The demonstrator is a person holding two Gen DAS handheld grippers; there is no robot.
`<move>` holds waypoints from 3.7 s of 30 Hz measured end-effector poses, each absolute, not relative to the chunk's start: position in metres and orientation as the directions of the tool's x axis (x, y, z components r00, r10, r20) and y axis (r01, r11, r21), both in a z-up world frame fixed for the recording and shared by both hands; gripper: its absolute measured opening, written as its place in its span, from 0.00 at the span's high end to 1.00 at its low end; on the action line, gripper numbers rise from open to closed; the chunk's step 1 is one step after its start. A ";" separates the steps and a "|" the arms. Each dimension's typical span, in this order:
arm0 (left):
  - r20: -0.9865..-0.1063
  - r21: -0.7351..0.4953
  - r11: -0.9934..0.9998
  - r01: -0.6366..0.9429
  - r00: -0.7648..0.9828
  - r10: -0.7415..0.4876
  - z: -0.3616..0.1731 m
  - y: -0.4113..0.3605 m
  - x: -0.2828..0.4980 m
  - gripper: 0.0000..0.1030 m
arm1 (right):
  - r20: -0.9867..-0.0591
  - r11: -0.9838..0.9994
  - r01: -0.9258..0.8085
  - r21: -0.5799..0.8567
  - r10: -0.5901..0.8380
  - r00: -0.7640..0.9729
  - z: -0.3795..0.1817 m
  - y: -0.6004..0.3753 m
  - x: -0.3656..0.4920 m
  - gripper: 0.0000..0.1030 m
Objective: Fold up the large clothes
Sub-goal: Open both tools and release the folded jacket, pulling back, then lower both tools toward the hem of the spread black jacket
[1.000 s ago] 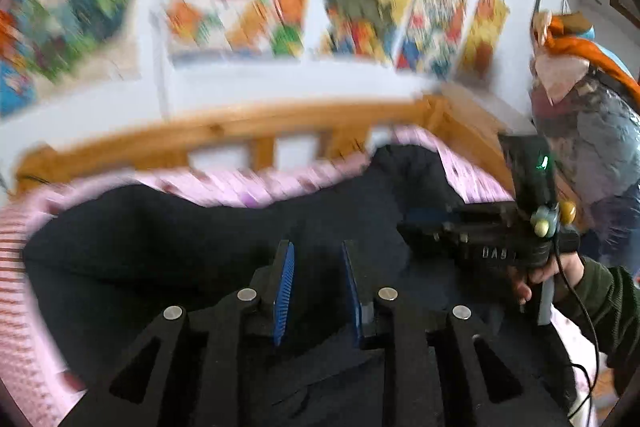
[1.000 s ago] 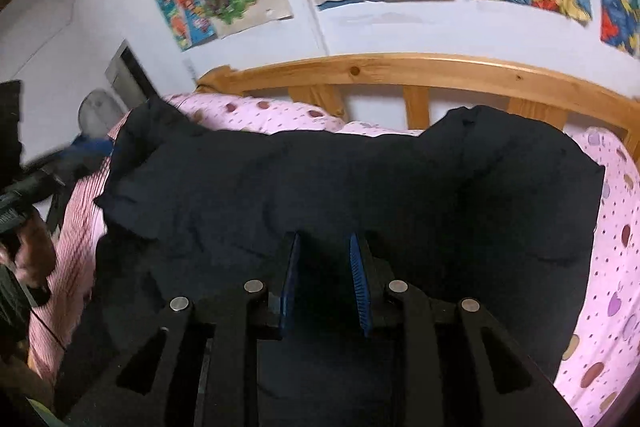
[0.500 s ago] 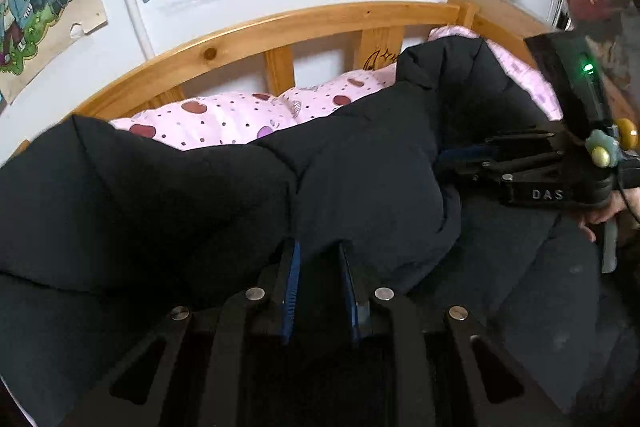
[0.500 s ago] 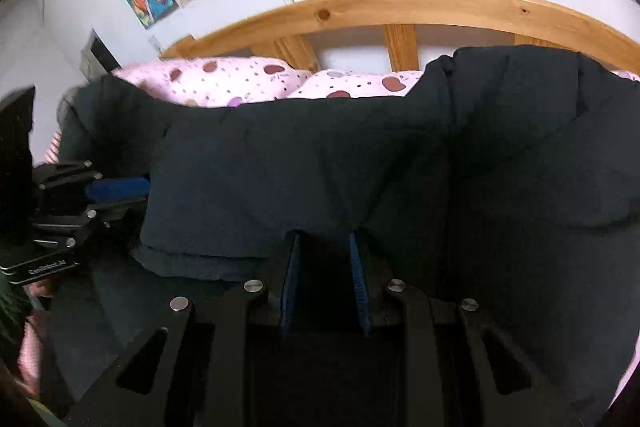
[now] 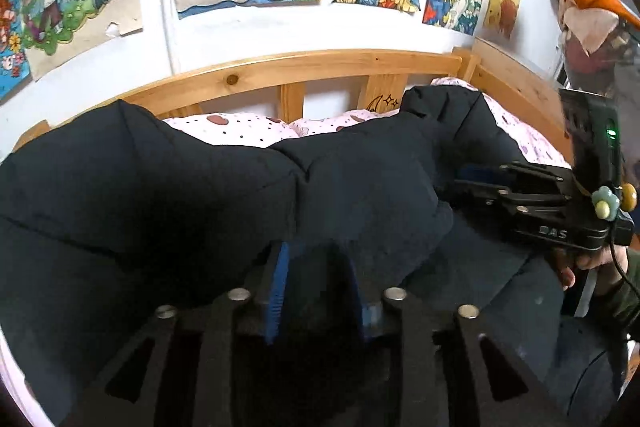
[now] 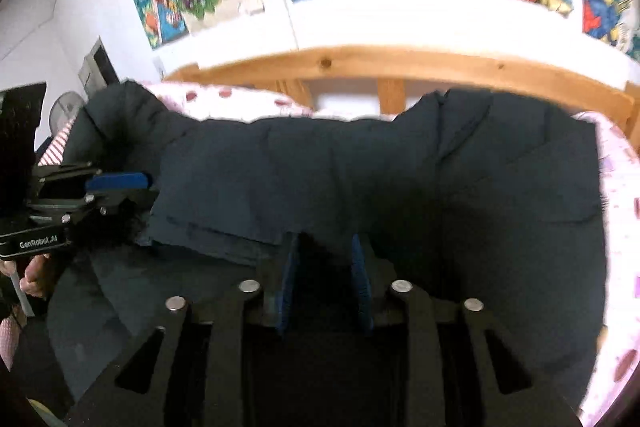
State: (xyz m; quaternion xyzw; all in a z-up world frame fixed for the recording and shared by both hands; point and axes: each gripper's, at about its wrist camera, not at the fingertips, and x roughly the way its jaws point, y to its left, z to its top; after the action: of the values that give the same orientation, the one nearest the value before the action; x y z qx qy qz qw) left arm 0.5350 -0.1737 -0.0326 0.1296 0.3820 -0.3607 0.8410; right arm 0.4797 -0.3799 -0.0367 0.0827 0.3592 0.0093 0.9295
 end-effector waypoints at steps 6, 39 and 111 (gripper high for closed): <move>-0.680 -0.095 0.781 0.617 0.533 -0.504 -0.014 -0.164 0.526 0.26 | -0.638 0.987 0.091 0.135 0.017 0.769 -0.013 -0.383 0.463 0.54; -0.428 -0.025 0.862 0.506 0.774 -0.467 0.084 -0.084 0.334 0.00 | -0.467 0.994 0.108 -0.014 -0.102 0.878 0.110 -0.347 0.270 0.02; -0.554 0.104 0.854 0.510 0.743 -0.376 -0.038 0.043 0.123 0.00 | -0.616 0.997 0.054 -0.064 -0.082 0.784 0.003 -0.285 0.034 0.02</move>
State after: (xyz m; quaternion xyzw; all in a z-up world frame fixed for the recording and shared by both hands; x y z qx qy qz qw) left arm 0.1234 0.0425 -0.0377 0.1253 0.2670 -0.2394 0.9250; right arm 0.0345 -0.2852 0.0035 -0.0212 0.3269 -0.0360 0.9441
